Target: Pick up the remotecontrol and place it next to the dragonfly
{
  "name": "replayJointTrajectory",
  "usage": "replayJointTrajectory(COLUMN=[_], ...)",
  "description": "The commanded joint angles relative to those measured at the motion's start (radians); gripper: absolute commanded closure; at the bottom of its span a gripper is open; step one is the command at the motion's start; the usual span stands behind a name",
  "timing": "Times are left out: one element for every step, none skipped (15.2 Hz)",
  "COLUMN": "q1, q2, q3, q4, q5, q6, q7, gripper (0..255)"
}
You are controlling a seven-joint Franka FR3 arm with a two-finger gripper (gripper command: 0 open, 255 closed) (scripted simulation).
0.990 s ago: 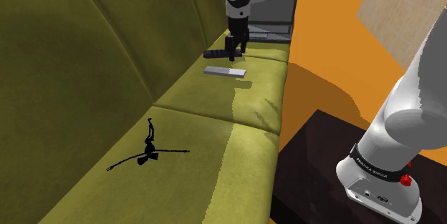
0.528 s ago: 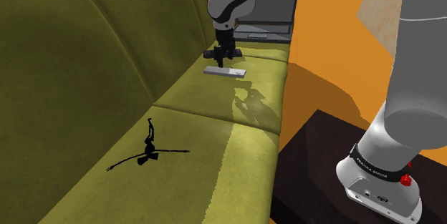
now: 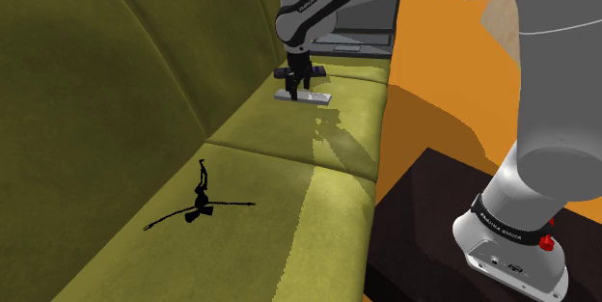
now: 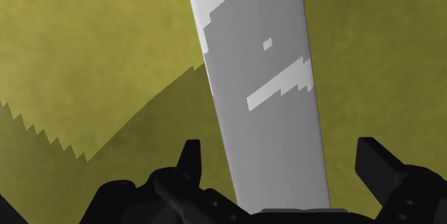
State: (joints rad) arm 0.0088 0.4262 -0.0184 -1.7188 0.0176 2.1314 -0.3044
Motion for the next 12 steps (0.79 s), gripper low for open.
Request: replayJointTrajectory(q1=[-0.001,-0.001,-0.001,-0.001,-0.001,-0.001,-0.001,-0.001,-0.001,-0.001,-0.001,-0.001], q2=[0.016,0.016,0.016,0.016,0.016,0.016,0.016,0.016,0.016,0.016,0.016,0.016], q3=[0.0,0.0,0.0,0.0,0.0,0.0,0.0,0.0,0.0,0.0,0.0,0.0], q4=[-0.012,-0.012,-0.012,-0.012,-0.012,-0.012,-0.012,-0.012,-0.012,-0.012,-0.012,-0.012], q5=[0.001,0.001,0.001,0.001,0.001,0.001,0.001,0.001,0.001,0.001,0.001,0.001], q6=[0.028,0.028,0.028,0.028,0.028,0.028,0.028,0.028,0.028,0.028,0.028,0.028], q7=[-0.002,-0.002,-0.002,-0.002,-0.002,-0.002,-0.002,-0.002,-0.002,-0.002,-0.002,-0.002], gripper=[0,0,0,0,0,0,0,0,0,255,255,255])
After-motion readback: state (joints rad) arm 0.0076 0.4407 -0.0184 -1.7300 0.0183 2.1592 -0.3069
